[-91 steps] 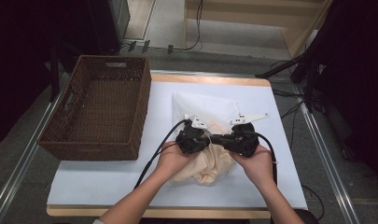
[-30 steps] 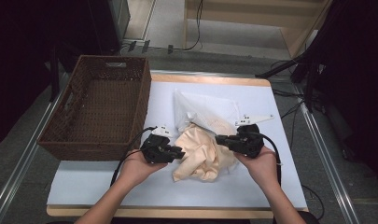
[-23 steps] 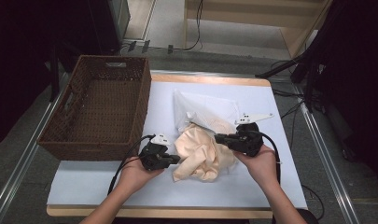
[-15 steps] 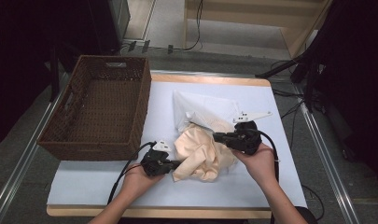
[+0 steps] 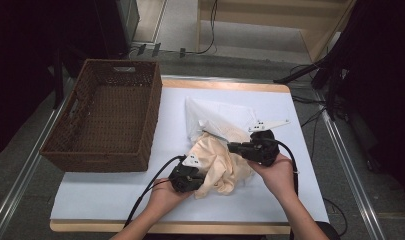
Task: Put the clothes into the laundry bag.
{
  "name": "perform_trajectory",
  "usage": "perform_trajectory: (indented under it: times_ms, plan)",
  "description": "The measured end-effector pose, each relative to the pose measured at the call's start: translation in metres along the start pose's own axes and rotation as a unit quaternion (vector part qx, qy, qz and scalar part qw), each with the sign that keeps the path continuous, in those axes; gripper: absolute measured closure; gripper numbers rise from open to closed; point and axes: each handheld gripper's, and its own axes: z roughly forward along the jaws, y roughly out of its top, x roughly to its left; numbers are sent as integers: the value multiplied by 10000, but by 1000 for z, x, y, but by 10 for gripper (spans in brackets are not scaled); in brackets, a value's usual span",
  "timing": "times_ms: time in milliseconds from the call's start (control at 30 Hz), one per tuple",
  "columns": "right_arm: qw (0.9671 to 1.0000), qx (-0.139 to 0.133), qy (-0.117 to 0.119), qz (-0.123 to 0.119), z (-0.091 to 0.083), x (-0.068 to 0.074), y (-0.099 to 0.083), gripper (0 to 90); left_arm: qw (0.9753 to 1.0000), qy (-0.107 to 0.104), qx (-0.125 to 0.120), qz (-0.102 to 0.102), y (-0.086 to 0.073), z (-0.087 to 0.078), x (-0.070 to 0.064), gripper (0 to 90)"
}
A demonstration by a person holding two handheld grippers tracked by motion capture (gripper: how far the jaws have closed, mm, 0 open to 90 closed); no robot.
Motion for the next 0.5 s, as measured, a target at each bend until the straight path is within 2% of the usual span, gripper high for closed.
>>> perform_trajectory:
  times_ms: [267, 500]
  plan:
    - [10000, 79, 31, -49, 4, 2, -2, 893, 9993, 89, -353, -38, 29, 10, -1, 900]
    - [9999, 133, 47, -90, 5, 3, -3, 892, 9991, 261, -343, 0, 48, 19, 0, 900]
